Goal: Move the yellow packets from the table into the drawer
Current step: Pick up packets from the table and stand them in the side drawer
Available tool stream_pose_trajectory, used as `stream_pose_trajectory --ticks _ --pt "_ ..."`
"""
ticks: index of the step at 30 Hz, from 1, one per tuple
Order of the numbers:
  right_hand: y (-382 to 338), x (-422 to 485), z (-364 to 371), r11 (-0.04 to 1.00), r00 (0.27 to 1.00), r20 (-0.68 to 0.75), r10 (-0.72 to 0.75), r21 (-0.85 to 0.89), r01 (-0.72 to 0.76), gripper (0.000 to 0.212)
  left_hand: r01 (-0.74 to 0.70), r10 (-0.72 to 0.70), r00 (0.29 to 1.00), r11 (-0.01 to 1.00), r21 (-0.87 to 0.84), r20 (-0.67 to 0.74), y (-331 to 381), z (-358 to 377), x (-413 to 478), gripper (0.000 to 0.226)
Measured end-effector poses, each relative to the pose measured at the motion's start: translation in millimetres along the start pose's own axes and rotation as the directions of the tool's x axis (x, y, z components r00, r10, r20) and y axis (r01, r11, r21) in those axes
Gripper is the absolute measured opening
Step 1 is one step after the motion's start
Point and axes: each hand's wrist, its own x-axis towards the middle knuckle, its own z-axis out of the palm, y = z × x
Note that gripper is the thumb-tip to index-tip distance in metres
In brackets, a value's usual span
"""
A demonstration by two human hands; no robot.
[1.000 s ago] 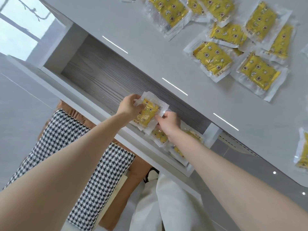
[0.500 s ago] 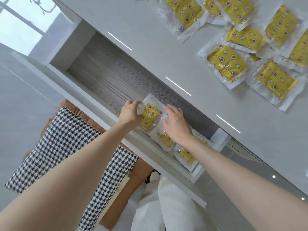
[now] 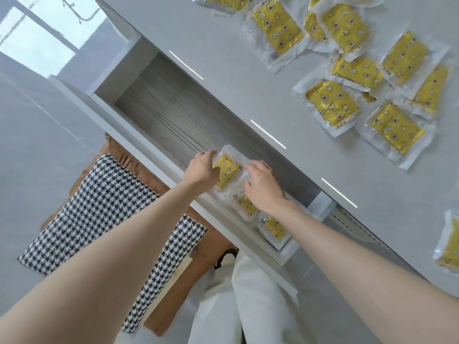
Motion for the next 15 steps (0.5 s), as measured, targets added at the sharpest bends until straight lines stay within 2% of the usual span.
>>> stream_pose_trajectory --ticks 7,10,15 --pt "-28 -76 -60 0.955 1.000 -0.001 0.026 0.297 -0.024 0.036 -0.066 0.054 0.997 0.968 -0.242 -0.059 36 -57 -86 0.044" --pt "-41 -126 -87 0.922 0.996 -0.052 0.073 0.384 -0.047 0.031 -0.092 0.065 0.994 0.933 -0.348 -0.088 56 -84 -138 0.042" --pt "-56 -218 -136 0.899 0.983 -0.151 0.104 0.436 -0.028 0.029 -0.215 0.171 0.975 0.895 -0.391 -0.145 95 -119 -227 0.040"
